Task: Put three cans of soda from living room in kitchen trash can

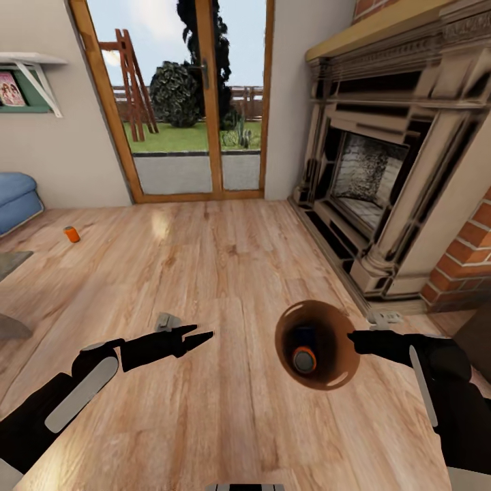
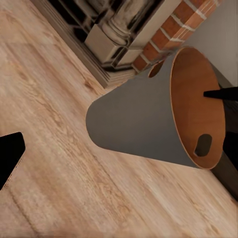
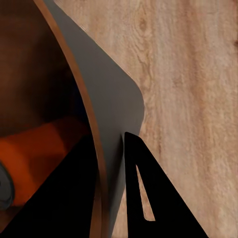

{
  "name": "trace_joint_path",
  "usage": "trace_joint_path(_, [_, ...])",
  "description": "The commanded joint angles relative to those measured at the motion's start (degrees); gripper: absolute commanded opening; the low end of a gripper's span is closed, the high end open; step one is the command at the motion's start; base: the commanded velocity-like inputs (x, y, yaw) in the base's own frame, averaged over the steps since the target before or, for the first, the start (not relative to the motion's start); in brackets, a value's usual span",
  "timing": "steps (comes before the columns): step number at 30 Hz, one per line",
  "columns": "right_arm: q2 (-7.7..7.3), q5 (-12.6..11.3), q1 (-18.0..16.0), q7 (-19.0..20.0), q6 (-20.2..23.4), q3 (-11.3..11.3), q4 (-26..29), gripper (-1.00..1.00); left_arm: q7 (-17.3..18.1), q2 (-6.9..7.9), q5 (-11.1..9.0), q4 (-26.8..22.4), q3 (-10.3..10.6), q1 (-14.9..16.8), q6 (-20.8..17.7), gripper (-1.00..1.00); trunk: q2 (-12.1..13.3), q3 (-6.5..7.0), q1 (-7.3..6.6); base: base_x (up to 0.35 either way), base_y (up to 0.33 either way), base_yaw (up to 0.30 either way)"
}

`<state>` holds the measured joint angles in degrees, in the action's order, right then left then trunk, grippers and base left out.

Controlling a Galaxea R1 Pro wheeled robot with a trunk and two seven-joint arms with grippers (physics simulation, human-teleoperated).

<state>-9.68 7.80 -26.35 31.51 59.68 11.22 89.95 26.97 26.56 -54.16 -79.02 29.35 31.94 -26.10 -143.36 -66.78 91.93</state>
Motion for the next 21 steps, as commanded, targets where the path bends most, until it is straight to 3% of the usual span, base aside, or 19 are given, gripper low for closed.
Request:
trace_joint_path(1, [0.01,-1.65,-0.02,0.31,0.32,0.0,0.07,-1.0,-0.02,-0.01,0.01,0.01,0.0,0.02,0.0,1.0,0.0,0.01,-0.01,0.0,0.0,0.273])
trace_joint_path(6, [-0.06,-1.65,-0.02,0.31,0.32,0.03,0.03,-1.0,-0.23,-0.28,-0.06,1.01,-0.06,0.02,-0.22,1.0,0.0,0.01,-0.01,0.051,0.0,0.273])
trace_joint_path(8, [-0.05,-1.65,-0.02,0.31,0.32,0.03,0.02,-1.0,-0.38,-1.21,-0.02,2.19,-0.16,0.03,-0.51,1.0,0.0,0.01,-0.01,0.257,0.0,0.273])
trace_joint_path(9, [-0.07,-1.65,-0.02,0.4,0.32,0.03,0.01,-1.0,-0.46,-2.46,0.1,3.76,-0.47,0.05,-1.15,1.0,0.0,0.01,-0.01,0.305,0.0,0.273])
trace_joint_path(13, [-0.12,-1.65,-0.02,2.32,0.32,0.03,-0.01,-1.0,-0.5,-3.42,0.26,5.17,-0.74,0.05,-2.08,1.0,0.0,0.01,-0.01,0.324,0.0,0.273])
trace_joint_path(21, [-0.17,-1.65,-0.02,4.44,0.32,0.19,0.0,-1.0,-0.45,-3.61,0.46,5.36,-0.64,0.04,-2.35,1.0,0.0,0.01,-0.01,0.336,0.0,0.273])
